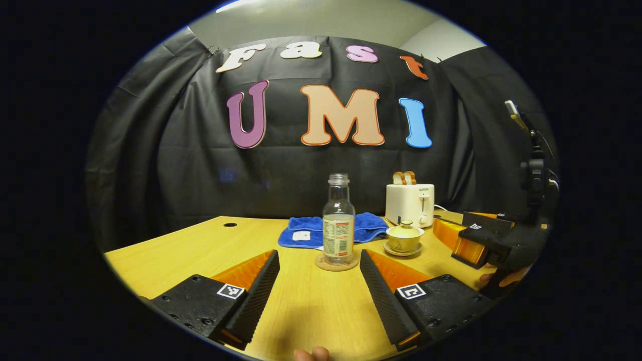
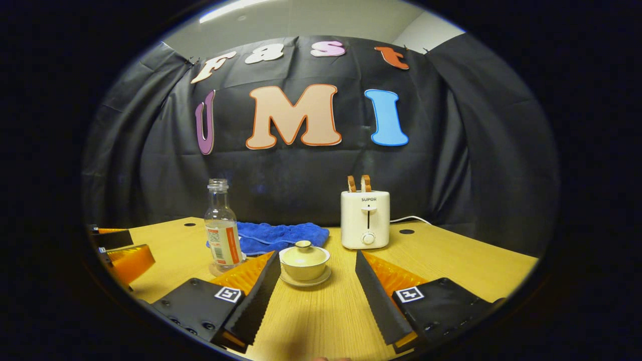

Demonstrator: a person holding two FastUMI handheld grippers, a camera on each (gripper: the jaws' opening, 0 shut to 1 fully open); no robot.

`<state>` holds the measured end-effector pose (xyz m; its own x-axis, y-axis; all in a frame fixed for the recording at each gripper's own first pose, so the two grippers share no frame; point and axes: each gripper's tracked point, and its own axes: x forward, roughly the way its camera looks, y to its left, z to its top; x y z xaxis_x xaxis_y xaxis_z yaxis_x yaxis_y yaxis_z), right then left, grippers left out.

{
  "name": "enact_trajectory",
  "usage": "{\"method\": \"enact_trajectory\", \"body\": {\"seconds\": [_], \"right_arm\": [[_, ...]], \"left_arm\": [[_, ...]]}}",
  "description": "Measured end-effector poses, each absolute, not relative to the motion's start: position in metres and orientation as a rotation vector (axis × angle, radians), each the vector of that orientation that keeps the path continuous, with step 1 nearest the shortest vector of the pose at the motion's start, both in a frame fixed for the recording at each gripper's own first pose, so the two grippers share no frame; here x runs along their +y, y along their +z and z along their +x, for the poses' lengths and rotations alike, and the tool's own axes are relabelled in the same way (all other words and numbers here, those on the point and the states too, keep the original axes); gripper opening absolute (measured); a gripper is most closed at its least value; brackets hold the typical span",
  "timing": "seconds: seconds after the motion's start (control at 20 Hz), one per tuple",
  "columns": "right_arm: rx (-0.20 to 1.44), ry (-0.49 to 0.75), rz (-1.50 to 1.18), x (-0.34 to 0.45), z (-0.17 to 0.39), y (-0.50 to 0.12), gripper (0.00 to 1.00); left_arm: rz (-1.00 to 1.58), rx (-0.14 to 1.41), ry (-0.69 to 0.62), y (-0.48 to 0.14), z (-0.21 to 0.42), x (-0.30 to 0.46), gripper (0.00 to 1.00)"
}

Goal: Open the teacup lid with one hand, grasp the water bottle and pour water into the teacup with the other hand; after pouring, place the water bottle on the coaster and then close the teacup lid.

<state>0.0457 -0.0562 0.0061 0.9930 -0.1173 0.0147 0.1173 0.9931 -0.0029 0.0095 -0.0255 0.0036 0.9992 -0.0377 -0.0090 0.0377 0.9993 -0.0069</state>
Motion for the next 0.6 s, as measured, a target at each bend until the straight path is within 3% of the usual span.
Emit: {"method": "enact_trajectory", "body": {"seconds": [0.2,0.3,0.35,0.45,0.6], "right_arm": [[-0.011,-0.091,-0.004,-0.047,0.012,0.006,0.92],[-0.012,-0.07,-0.003,-0.041,-0.005,0.007,0.98],[-0.016,-0.076,-0.003,-0.043,-0.011,0.008,0.92],[-0.014,-0.076,-0.004,-0.041,-0.021,0.007,0.95],[-0.015,-0.074,-0.004,-0.039,-0.023,0.007,0.92]], "left_arm": [[-0.005,0.008,-0.02,0.005,-0.003,-0.045,0.94],[-0.005,0.01,-0.006,0.004,-0.008,-0.048,0.94],[-0.006,0.009,0.006,0.004,-0.01,-0.047,0.94],[-0.007,0.009,0.005,0.004,-0.015,-0.052,0.94],[-0.006,0.007,-0.007,0.005,-0.019,-0.058,0.93]]}}
